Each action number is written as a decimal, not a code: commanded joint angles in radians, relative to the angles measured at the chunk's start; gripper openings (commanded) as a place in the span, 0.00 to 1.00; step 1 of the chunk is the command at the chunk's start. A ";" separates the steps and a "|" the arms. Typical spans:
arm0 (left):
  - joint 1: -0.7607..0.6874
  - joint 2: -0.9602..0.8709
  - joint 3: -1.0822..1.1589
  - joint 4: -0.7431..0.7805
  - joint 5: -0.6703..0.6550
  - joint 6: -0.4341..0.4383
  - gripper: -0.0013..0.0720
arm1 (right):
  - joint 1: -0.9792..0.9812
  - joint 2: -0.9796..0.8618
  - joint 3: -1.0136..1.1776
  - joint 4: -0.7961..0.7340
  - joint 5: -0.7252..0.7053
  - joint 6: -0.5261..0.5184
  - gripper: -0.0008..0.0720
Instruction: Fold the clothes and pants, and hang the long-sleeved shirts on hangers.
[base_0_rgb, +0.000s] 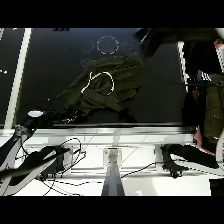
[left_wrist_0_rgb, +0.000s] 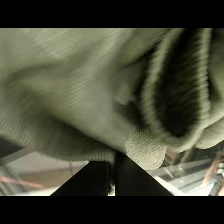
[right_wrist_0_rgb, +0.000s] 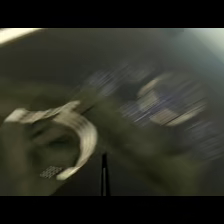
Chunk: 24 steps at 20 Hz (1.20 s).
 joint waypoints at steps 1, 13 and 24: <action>0.000 -0.008 0.052 0.036 0.005 0.079 0.05 | 0.056 -0.117 -0.176 0.153 0.103 -0.002 0.05; 0.113 -0.008 0.377 0.749 -0.369 -0.019 0.05 | 0.515 -0.417 -0.266 -0.007 -0.399 -0.015 0.47; 0.175 0.002 0.384 0.745 -0.396 -0.019 0.05 | 0.646 -0.537 -0.220 -0.069 -0.744 -0.094 0.58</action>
